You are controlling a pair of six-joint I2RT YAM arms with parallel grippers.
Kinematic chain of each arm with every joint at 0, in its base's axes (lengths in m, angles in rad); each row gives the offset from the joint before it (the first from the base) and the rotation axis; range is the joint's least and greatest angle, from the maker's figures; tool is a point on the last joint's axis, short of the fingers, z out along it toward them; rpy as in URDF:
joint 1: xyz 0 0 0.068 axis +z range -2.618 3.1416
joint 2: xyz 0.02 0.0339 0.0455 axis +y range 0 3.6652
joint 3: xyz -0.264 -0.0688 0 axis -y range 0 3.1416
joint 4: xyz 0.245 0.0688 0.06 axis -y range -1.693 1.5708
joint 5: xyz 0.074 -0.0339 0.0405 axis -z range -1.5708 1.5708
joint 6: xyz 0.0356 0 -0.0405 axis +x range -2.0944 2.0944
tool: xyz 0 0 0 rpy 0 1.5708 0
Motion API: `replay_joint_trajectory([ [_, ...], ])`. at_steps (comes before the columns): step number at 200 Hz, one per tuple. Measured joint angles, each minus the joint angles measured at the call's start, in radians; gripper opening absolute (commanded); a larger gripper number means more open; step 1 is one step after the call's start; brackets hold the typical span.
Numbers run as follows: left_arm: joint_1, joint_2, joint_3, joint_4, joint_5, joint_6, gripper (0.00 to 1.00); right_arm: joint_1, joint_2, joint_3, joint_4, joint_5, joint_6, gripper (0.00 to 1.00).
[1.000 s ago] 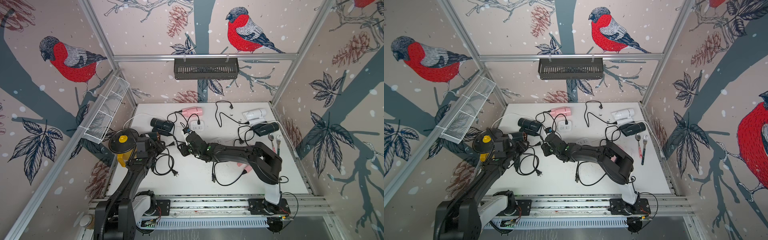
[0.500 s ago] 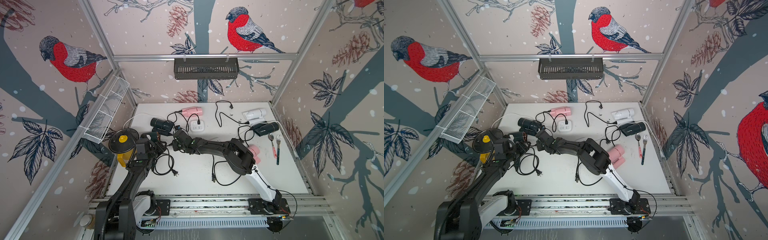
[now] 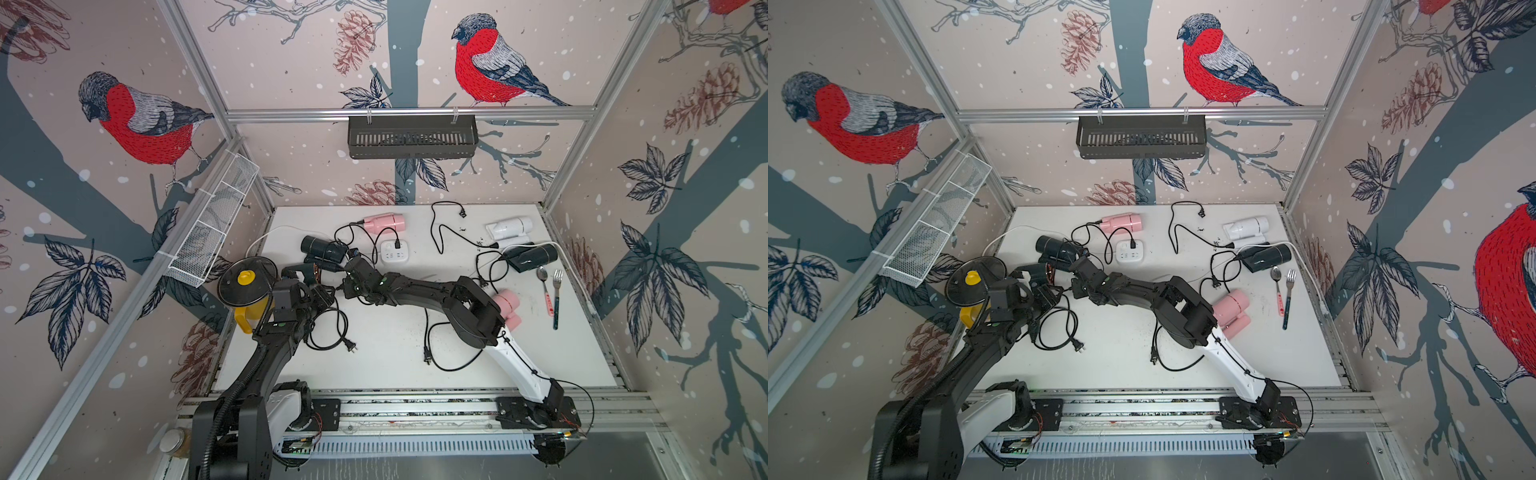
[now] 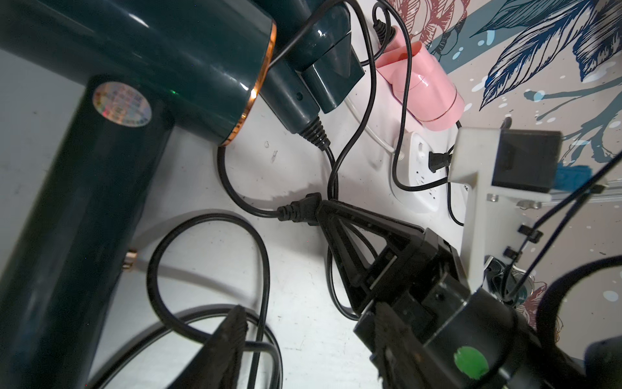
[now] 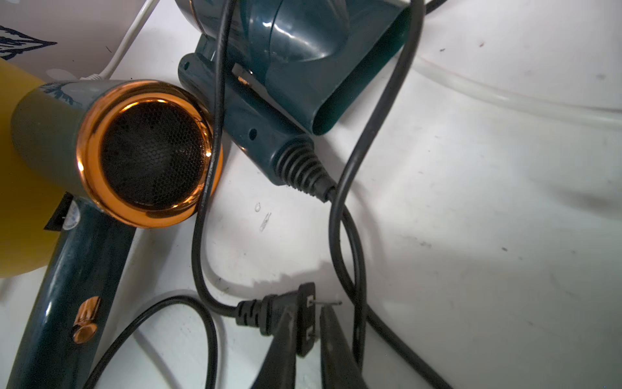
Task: Charge the blow dryers
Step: Pick up the plug from the center of the board.
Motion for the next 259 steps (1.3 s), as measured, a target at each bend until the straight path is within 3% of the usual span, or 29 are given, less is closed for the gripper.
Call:
replay_joint_trajectory([
  [40, 0.000, 0.025, 0.000, 0.025, 0.018, 0.000, 0.61, -0.015, -0.080, -0.129, 0.026, 0.002, 0.023, 0.15],
  [80, -0.007, 0.108, 0.000, 0.079, 0.068, -0.018, 0.62, -0.036, -0.159, -0.253, 0.057, 0.003, 0.029, 0.07],
  [181, -0.126, 0.367, 0.053, 0.280, 0.100, -0.150, 0.65, -0.086, -0.302, -0.527, 0.222, -0.027, 0.106, 0.04],
  [259, -0.172, 0.522, 0.066, 0.450, 0.106, -0.266, 0.63, -0.097, -0.325, -0.584, 0.281, -0.058, 0.150, 0.04],
])
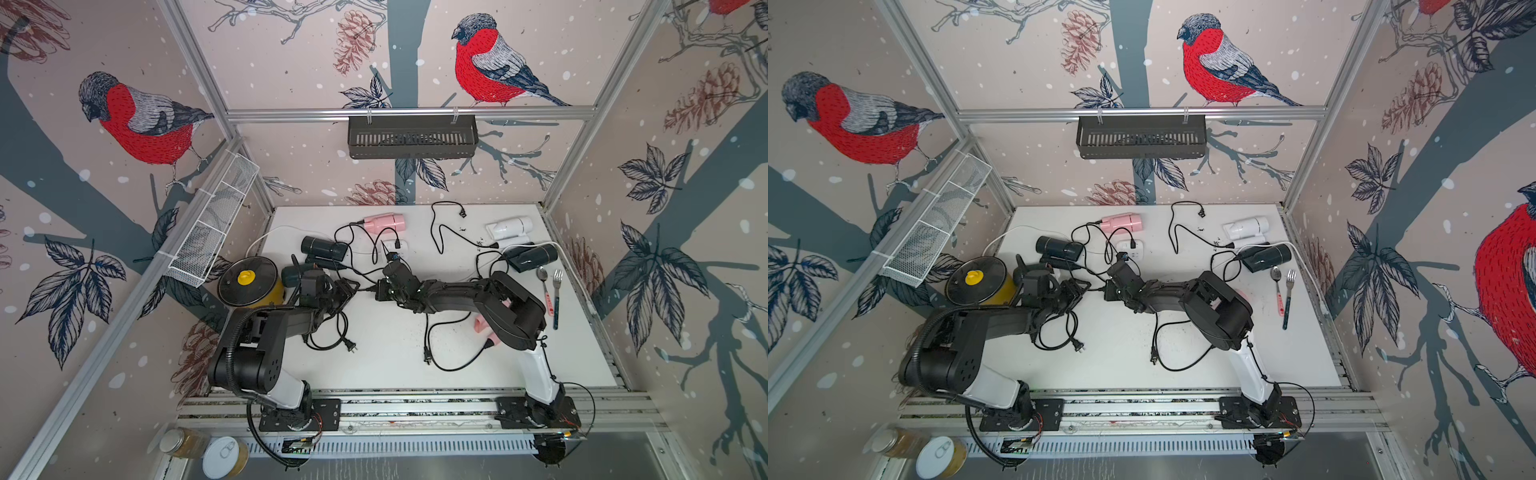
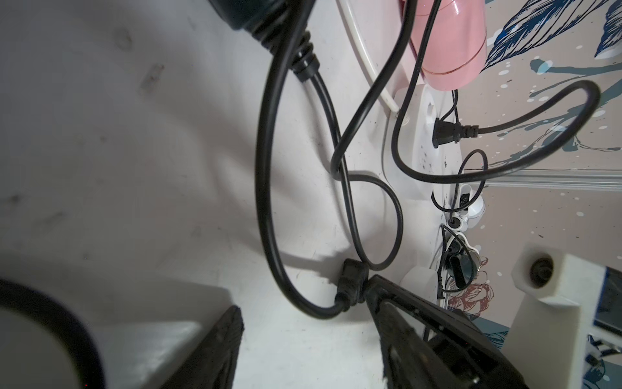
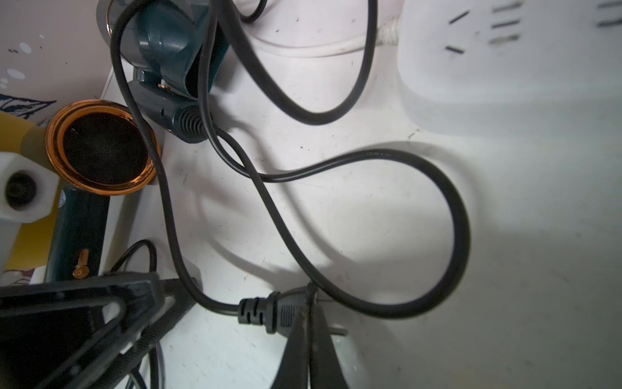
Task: Charge the blow dryers
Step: Pick up the plug from the center of the board.
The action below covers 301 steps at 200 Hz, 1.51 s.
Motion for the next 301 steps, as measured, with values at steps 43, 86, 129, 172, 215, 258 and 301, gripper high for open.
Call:
replay_joint_trajectory([
  [43, -0.010, 0.087, 0.004, 0.142, 0.024, -0.073, 0.56, 0.000, -0.014, -0.018, 0.000, -0.016, 0.000, 0.04],
  [86, -0.044, 0.145, 0.021, 0.209, 0.037, -0.121, 0.46, 0.000, -0.022, -0.037, 0.019, -0.023, 0.003, 0.05],
  [129, -0.079, 0.156, 0.020, 0.231, 0.044, -0.142, 0.38, -0.002, -0.022, -0.042, 0.030, -0.038, 0.007, 0.05],
  [172, -0.086, 0.161, 0.011, 0.266, 0.050, -0.159, 0.28, -0.003, -0.021, -0.053, 0.052, -0.058, 0.031, 0.06],
  [215, -0.098, 0.167, 0.018, 0.274, 0.050, -0.165, 0.28, -0.006, -0.021, -0.064, 0.071, -0.063, 0.053, 0.07],
  [258, -0.119, 0.174, 0.054, 0.206, 0.049, -0.141, 0.32, -0.010, -0.021, -0.070, 0.082, -0.064, 0.053, 0.08],
  [301, -0.125, 0.187, 0.061, 0.170, 0.065, -0.110, 0.28, -0.010, -0.021, -0.078, 0.093, -0.071, 0.059, 0.08],
])
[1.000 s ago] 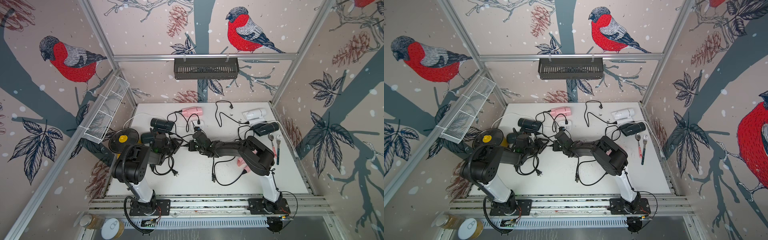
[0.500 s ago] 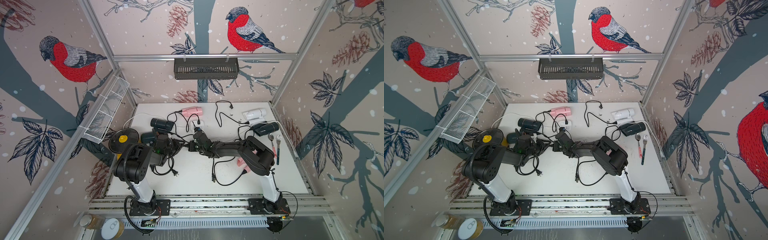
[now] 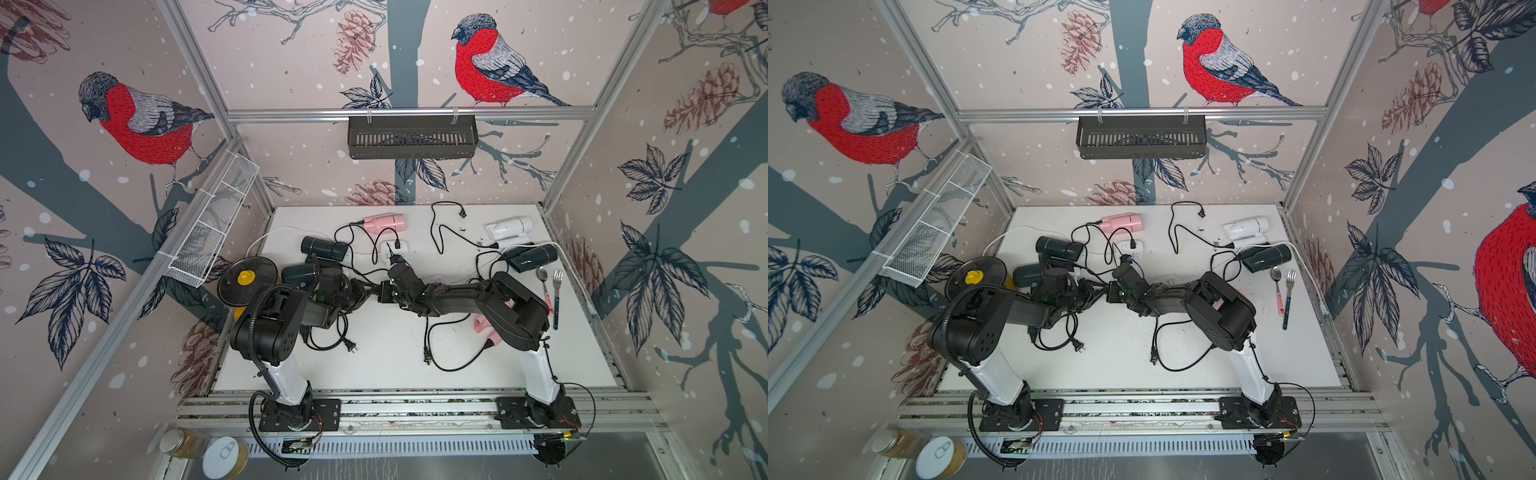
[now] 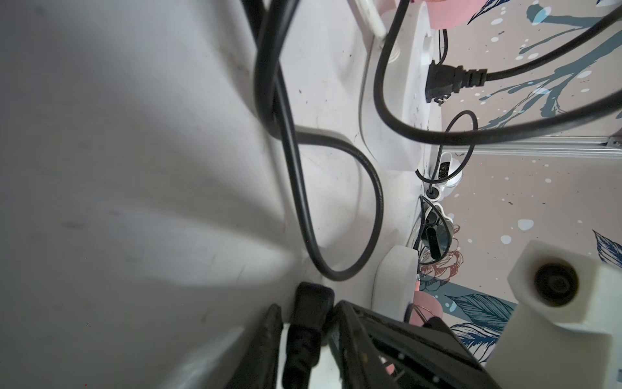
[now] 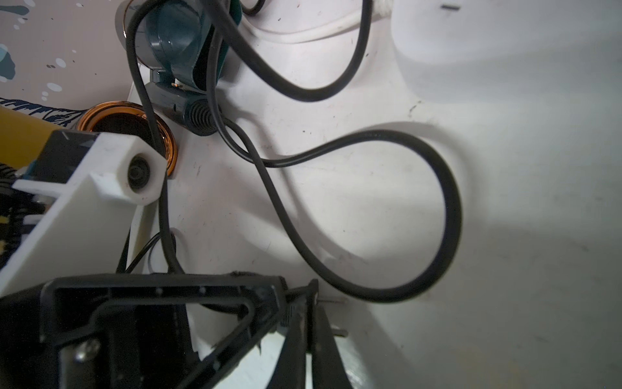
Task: Charge the blow dryers
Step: Pick up the plug from the center of the board, then move the socket to the center of the board.
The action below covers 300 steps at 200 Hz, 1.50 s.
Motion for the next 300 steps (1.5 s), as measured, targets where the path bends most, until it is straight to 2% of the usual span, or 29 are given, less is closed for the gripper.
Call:
replay_joint_trajectory([
  [31, -0.004, 0.004, 0.000, 0.002, 0.012, -0.003, 0.22, 0.000, 0.000, -0.008, 0.016, -0.002, 0.001, 0.10],
  [51, -0.004, 0.003, -0.002, 0.001, 0.010, -0.005, 0.14, 0.000, -0.005, -0.015, 0.021, -0.004, 0.002, 0.16],
  [96, -0.005, -0.053, -0.008, -0.005, 0.010, 0.015, 0.11, -0.007, -0.087, -0.085, 0.029, -0.015, -0.005, 0.32],
  [136, -0.005, -0.160, -0.002, -0.113, -0.014, 0.104, 0.11, -0.066, -0.207, -0.186, 0.049, -0.018, -0.060, 0.38],
  [159, -0.005, -0.212, 0.008, -0.195, -0.027, 0.158, 0.11, -0.123, -0.231, -0.188, 0.042, -0.017, -0.093, 0.40],
  [187, -0.004, -0.285, 0.018, -0.301, -0.055, 0.224, 0.11, -0.186, -0.211, -0.117, -0.004, -0.014, -0.142, 0.44],
  [238, -0.004, -0.400, 0.020, -0.433, -0.103, 0.294, 0.11, -0.267, -0.065, 0.102, -0.097, -0.004, -0.199, 0.45],
  [300, -0.003, -0.425, 0.017, -0.489, -0.121, 0.322, 0.12, -0.279, 0.093, 0.342, -0.214, 0.035, -0.268, 0.46],
])
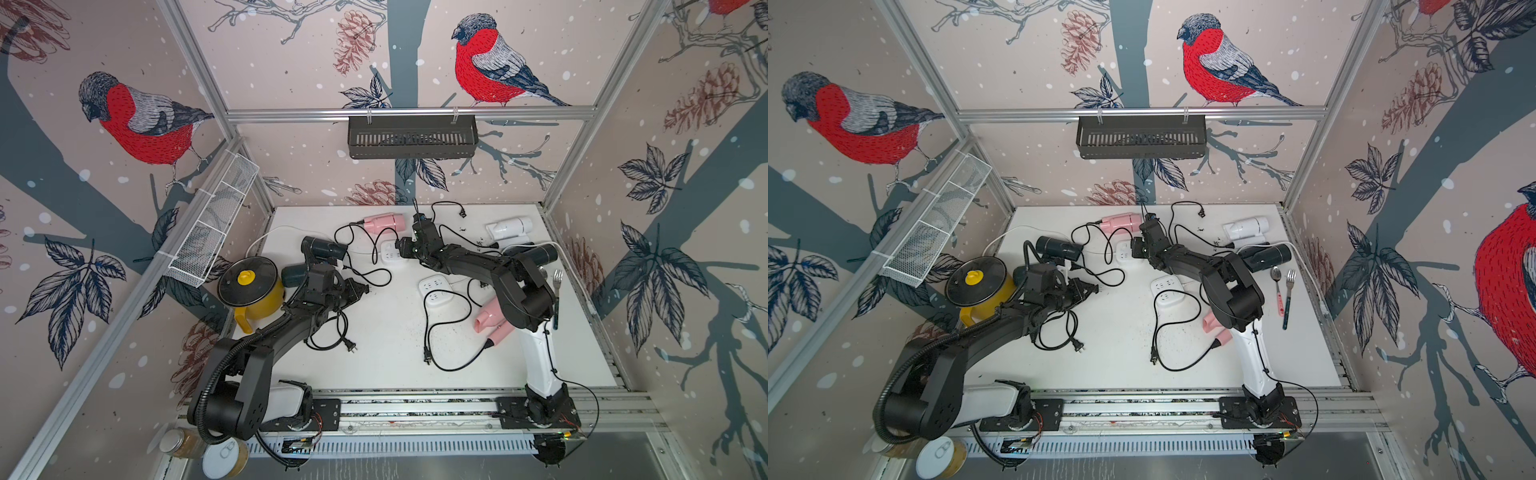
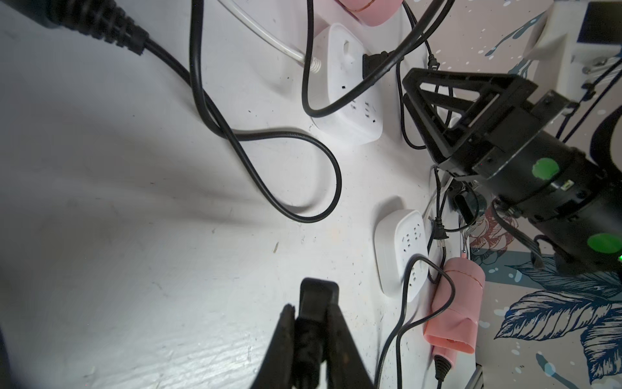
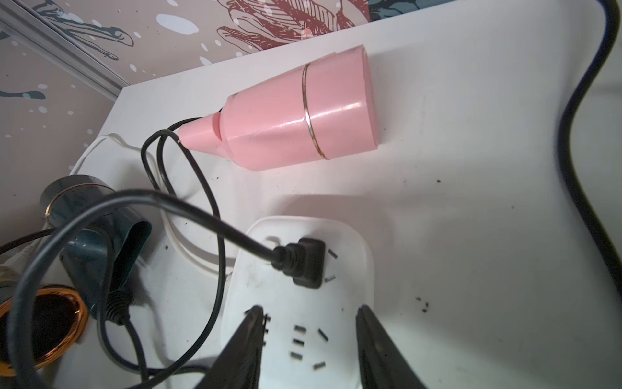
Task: Charge the blow dryers
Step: Move the socket to the center of the board.
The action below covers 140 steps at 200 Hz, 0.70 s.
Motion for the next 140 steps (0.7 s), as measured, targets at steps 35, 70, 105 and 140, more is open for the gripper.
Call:
replay_joint_trajectory([
  [35, 0.000, 0.013, 0.001, -0.005, 0.001, 0.000, 0.12, 0.012, 0.079, 0.136, -0.090, 0.068, -0.034, 0.43],
  [70, 0.000, 0.019, 0.002, -0.005, 0.001, 0.001, 0.12, 0.027, 0.155, 0.283, -0.163, 0.146, -0.068, 0.35],
  [105, 0.000, 0.020, 0.002, -0.005, 0.000, 0.001, 0.12, 0.045, 0.197, 0.369, -0.237, 0.227, -0.080, 0.23],
  [140, 0.000, 0.013, 0.004, -0.008, -0.002, 0.007, 0.12, 0.073, 0.174, 0.331, -0.243, 0.296, -0.101, 0.14],
])
